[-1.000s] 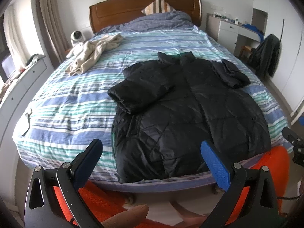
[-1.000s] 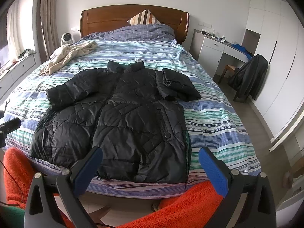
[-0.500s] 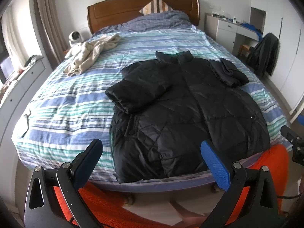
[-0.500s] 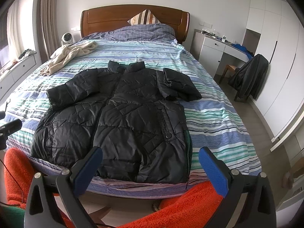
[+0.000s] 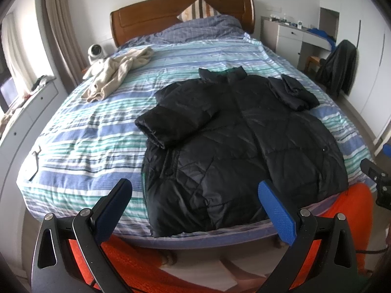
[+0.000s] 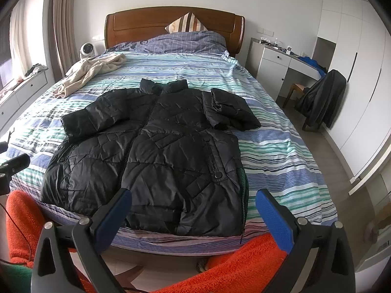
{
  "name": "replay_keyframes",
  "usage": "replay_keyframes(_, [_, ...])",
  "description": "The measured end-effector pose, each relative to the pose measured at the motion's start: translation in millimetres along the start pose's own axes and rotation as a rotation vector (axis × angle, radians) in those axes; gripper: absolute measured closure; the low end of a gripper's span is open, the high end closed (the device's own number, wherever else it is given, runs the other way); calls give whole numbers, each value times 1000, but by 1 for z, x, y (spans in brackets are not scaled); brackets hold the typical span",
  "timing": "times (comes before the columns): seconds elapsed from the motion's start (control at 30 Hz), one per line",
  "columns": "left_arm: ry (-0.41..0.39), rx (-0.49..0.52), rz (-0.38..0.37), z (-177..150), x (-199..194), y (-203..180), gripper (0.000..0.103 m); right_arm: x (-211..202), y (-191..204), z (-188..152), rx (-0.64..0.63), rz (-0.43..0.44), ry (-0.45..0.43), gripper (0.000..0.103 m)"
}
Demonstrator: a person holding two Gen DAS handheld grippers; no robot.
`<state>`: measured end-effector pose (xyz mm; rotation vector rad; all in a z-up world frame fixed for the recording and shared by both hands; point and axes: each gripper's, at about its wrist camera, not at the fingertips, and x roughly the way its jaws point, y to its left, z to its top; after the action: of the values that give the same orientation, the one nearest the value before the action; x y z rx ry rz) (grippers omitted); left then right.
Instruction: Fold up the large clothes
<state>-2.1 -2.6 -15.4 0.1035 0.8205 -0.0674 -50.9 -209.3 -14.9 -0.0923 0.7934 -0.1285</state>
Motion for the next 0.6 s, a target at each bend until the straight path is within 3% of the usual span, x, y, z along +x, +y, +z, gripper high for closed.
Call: replay_keyframes(0.6, [-10,4,-4,1,-4,-1,0,-7,5,5,-20,24,-20,0])
